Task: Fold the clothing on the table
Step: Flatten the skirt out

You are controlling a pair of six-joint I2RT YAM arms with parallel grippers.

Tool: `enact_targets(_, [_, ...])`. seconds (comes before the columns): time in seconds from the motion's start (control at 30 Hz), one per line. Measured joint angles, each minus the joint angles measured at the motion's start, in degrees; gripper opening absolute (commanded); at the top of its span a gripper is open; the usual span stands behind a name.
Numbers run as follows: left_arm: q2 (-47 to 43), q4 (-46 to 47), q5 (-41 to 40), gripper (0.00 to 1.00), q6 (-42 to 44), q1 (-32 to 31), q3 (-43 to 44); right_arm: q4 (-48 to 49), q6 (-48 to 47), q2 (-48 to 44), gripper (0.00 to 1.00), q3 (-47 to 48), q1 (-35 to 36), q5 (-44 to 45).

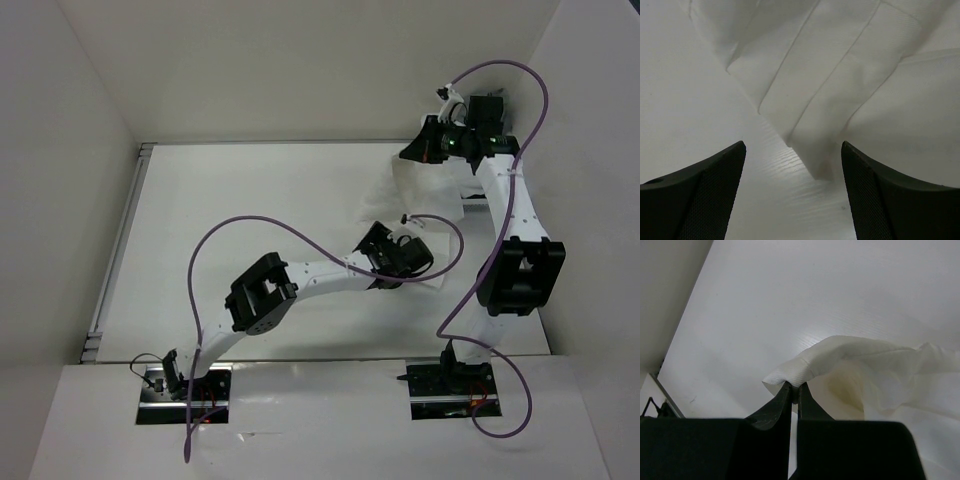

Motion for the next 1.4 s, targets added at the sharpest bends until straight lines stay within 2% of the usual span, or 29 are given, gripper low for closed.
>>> enact_targets(0.17, [5.9,0.2,-1.4,0.82,0.2,-1.4,4.9,0.3,-0.1,-0.5,0.0,-1.0,0.0,-0.2])
enact_targets(0.37, [8.0,3.6,-1.9,0.82,3.7,-3.3,7.9,0.6,-0.3,-2.2,0.0,-2.7,0.0,-0.2])
enact_targets(0.7, [10.4,14.5,-2.5,0.81,15.6,-3.8,8.0,0.6,-1.3,-3.5,0.0,-3.7,0.0,-1.1])
enact_targets(0.87, [12.5,19.8,-2.2,0.75,22.9,-3.7,6.3,0.7,-1.4,-4.3,0.0,-4.1,0.0,-1.3])
enact_targets(0.9, [12.8,21.1,-2.4,0.66,24.4,-3.7,6.2,0.7,-1.5,-4.5,0.0,-4.4,0.0,-1.4])
enact_targets(0.97, [12.9,22.4,-2.1,0.58,26.2,-3.5,6.2,0.7,-1.6,-4.7,0.0,-4.7,0.0,-1.4])
enact_targets(1.07, [13.0,23.6,-1.4,0.34,28.8,-3.3,6.2,0.7,-1.8,-4.8,0.0,-4.8,0.0,-1.5])
enact_targets(1.1, [13.0,24.0,-1.2,0.25,29.2,-3.1,6.2,0.7,-1.8,-4.8,0.0,-4.8,0.0,-1.5])
enact_targets(1.13, [13.2,24.3,-1.0,0.07,29.9,-2.9,6.2,0.7,-1.8,-4.8,0.0,-4.9,0.0,-1.5])
enact_targets(1.17, [13.4,24.7,-1.0,0.01,30.3,-2.5,6.3,0.8,-1.9,-4.9,0.0,-5.1,0.0,-1.5])
enact_targets(1.4, [14.4,22.3,-0.8,0.0,32.1,0.3,7.2,0.7,-2.4,-5.7,0.0,-5.9,-1.0,-1.5])
